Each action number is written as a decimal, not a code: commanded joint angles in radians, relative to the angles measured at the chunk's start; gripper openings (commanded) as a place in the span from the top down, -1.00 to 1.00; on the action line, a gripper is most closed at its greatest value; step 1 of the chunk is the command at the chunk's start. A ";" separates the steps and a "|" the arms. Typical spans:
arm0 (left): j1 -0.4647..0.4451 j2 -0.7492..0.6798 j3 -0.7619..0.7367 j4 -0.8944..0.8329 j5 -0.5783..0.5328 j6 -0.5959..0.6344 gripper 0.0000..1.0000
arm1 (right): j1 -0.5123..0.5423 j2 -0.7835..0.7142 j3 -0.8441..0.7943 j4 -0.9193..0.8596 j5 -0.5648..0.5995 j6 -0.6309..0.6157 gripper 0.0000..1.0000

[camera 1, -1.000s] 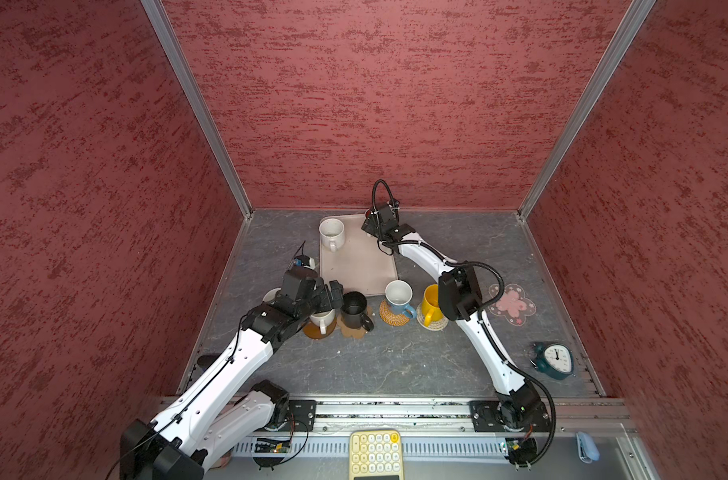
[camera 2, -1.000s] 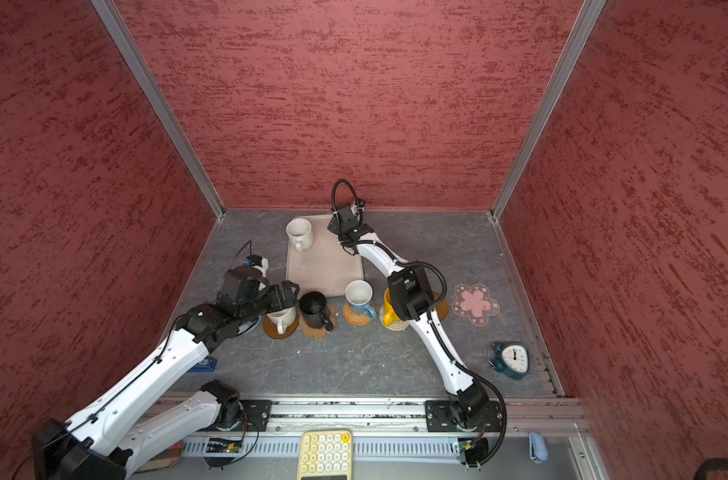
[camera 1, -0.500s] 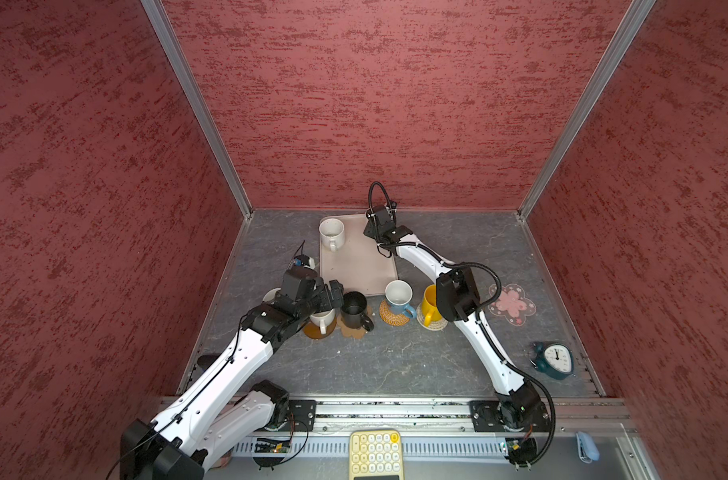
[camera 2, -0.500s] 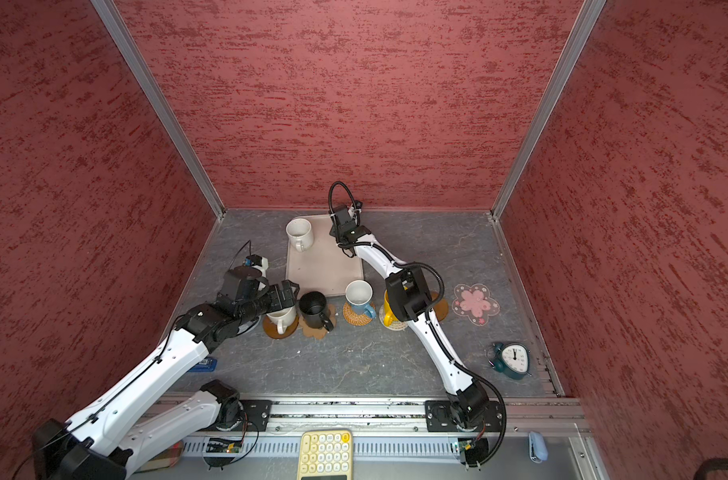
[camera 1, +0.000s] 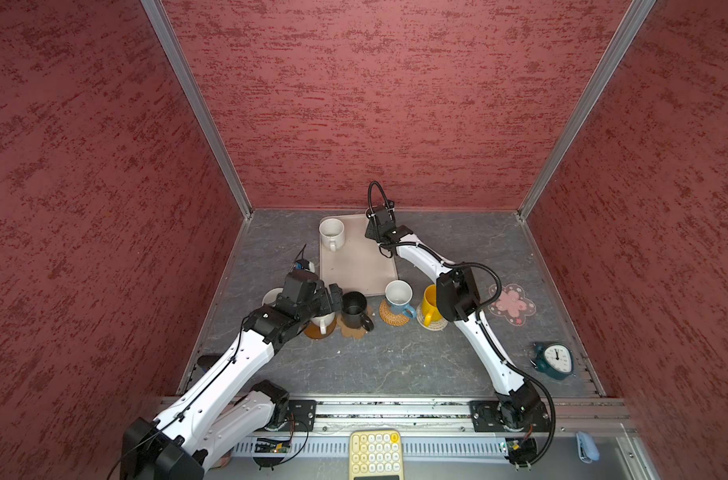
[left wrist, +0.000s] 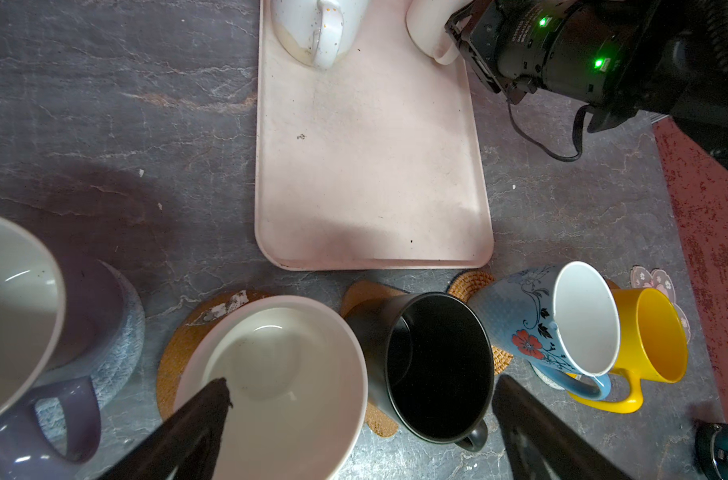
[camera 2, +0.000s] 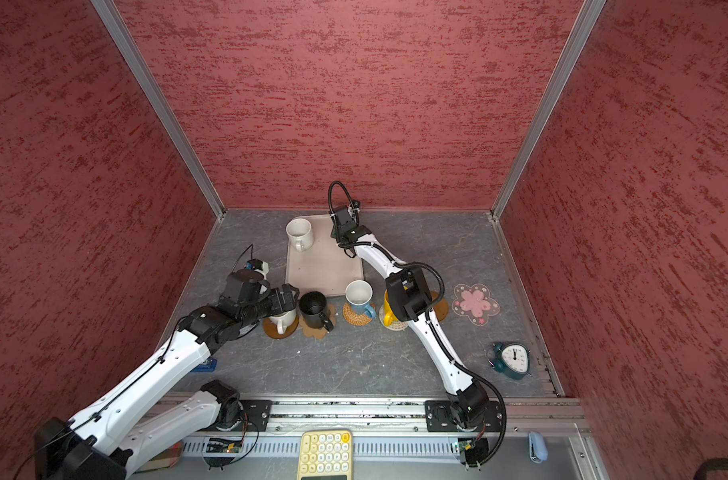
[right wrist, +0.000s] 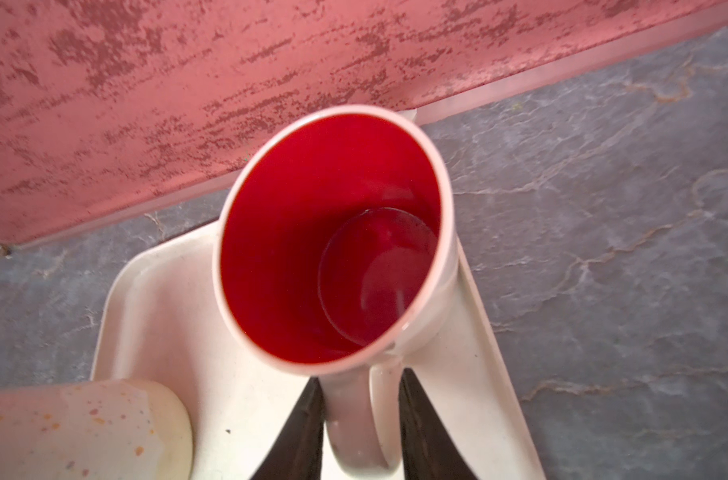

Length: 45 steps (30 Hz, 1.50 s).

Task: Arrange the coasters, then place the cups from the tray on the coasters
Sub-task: 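Lower the right gripper over the red-lined mug's handle on the tray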

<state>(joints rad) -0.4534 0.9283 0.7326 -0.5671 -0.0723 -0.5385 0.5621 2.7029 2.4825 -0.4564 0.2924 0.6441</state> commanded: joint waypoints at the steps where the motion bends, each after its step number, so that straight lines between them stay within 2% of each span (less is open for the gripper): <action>1: 0.007 -0.007 0.000 0.012 -0.005 -0.006 -0.99 | -0.005 0.015 0.030 -0.022 0.001 -0.044 0.46; 6: 0.010 -0.002 0.007 0.007 -0.004 -0.005 -0.99 | -0.006 0.014 0.029 -0.007 -0.027 -0.075 0.71; 17: 0.012 -0.004 0.026 -0.016 -0.004 -0.006 -0.99 | -0.006 -0.021 -0.011 0.030 -0.135 -0.184 1.00; 22: 0.012 -0.002 0.038 -0.022 -0.001 -0.011 -0.99 | -0.005 -0.111 -0.165 0.117 -0.248 -0.255 1.00; 33: 0.012 0.022 0.100 -0.041 -0.014 0.020 -0.99 | -0.005 -0.371 -0.626 0.309 -0.357 -0.352 0.99; 37: 0.010 0.036 0.111 -0.032 -0.014 0.017 -0.99 | -0.006 -0.473 -0.799 0.377 -0.387 -0.396 0.88; 39: 0.007 0.047 0.113 -0.027 -0.011 0.015 -0.99 | -0.007 -0.511 -0.855 0.393 -0.393 -0.413 0.77; 43: 0.006 0.077 0.124 -0.023 -0.010 0.014 -0.99 | -0.009 -0.543 -0.902 0.398 -0.406 -0.419 0.50; 45: 0.005 0.087 0.127 -0.022 -0.009 0.014 -0.99 | -0.010 -0.538 -0.898 0.389 -0.411 -0.413 0.47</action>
<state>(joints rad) -0.4480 1.0092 0.8268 -0.6025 -0.0765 -0.5415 0.5537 2.1952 1.5875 -0.1009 -0.0875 0.2535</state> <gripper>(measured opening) 0.994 0.260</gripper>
